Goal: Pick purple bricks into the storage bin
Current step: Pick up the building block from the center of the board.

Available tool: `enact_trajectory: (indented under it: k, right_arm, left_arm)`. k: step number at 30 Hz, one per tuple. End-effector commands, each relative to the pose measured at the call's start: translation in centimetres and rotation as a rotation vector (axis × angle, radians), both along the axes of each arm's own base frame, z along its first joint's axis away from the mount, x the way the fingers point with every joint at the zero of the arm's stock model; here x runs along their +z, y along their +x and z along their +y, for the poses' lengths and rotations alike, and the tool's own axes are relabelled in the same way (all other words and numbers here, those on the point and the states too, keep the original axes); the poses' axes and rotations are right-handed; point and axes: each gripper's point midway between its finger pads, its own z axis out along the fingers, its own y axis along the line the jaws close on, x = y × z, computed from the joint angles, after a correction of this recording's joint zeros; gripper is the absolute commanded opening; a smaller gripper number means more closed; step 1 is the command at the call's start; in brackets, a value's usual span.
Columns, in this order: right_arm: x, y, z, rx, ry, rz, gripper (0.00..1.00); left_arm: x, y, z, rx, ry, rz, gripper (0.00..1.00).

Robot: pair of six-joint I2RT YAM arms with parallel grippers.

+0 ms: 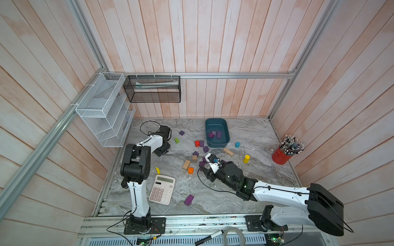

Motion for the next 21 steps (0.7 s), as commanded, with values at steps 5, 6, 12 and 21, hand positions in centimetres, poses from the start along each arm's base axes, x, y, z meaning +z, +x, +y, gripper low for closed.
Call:
enact_trajectory:
  k: [5, 6, 12, 21]
  right_arm:
    - [-0.3, 0.1, -0.2, -0.019, -0.007, -0.008, 0.61]
    - [-0.3, 0.2, -0.2, -0.020, -0.006, -0.008, 0.61]
    - [-0.3, 0.2, -0.2, -0.026, -0.007, -0.008, 0.61]
    - [0.1, 0.5, -0.4, -0.048, 0.010, -0.007, 0.61]
  left_arm:
    - [-0.1, 0.3, 0.4, 0.006, 0.026, 0.003, 0.46]
    - [-0.1, 0.4, 0.4, 0.004, 0.027, 0.002, 0.43]
    - [0.3, 0.5, 0.5, -0.010, 0.041, -0.003, 0.35]
    - [2.8, 1.1, -0.8, -0.103, -0.005, -0.108, 0.31]
